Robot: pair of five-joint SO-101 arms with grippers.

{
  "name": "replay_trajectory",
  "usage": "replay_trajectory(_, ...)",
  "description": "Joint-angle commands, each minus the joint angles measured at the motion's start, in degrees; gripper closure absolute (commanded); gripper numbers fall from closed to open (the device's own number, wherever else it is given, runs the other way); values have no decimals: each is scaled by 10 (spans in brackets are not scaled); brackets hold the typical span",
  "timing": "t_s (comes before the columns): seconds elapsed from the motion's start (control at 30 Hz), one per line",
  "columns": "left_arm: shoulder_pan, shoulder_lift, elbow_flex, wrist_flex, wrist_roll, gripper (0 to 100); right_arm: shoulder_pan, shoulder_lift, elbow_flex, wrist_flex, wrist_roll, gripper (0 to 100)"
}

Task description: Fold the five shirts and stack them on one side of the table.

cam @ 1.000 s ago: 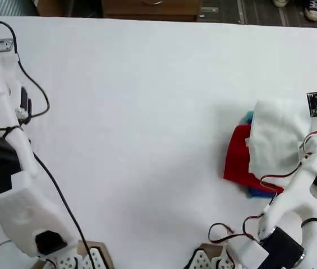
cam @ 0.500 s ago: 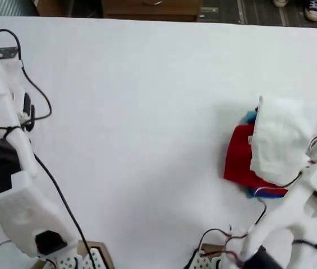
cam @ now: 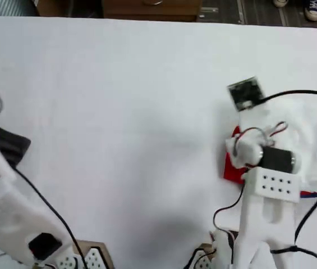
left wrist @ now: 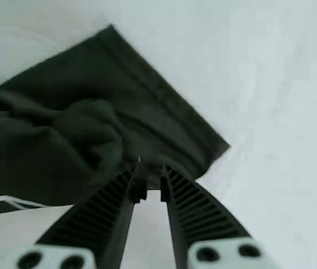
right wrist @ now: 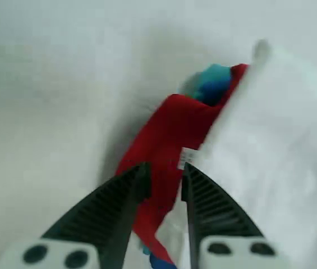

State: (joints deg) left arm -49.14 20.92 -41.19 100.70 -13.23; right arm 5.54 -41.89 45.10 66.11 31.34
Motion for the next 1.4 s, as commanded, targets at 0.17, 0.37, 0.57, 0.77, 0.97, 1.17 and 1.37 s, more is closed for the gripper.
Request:
replay_trajectory(0.17, -181, -39, -57, -26, 2, 920, -180, -22, 73, -31, 0, 901)
replay_trajectory(0.37, -261, -39, -62, -33, -18, 920, -290, -21, 177, -203, -5, 900)
replay_trajectory(0.57, -302, -28, -46, -28, -94, 920, -352, -21, 236, -327, -47, 900)
replay_trajectory(0.77, -308, -3, -45, 4, -159, 919, -356, -21, 291, -383, -67, 900)
replay_trajectory(0.97, -318, 59, -45, -72, -199, 786, -356, -21, 291, -390, -66, 900)
replay_trajectory(1.17, -337, 165, -58, -180, -222, 757, -354, -21, 293, -390, -66, 900)
replay_trajectory(1.37, -302, 244, -126, -193, -221, 757, -356, -21, 293, -390, -66, 900)
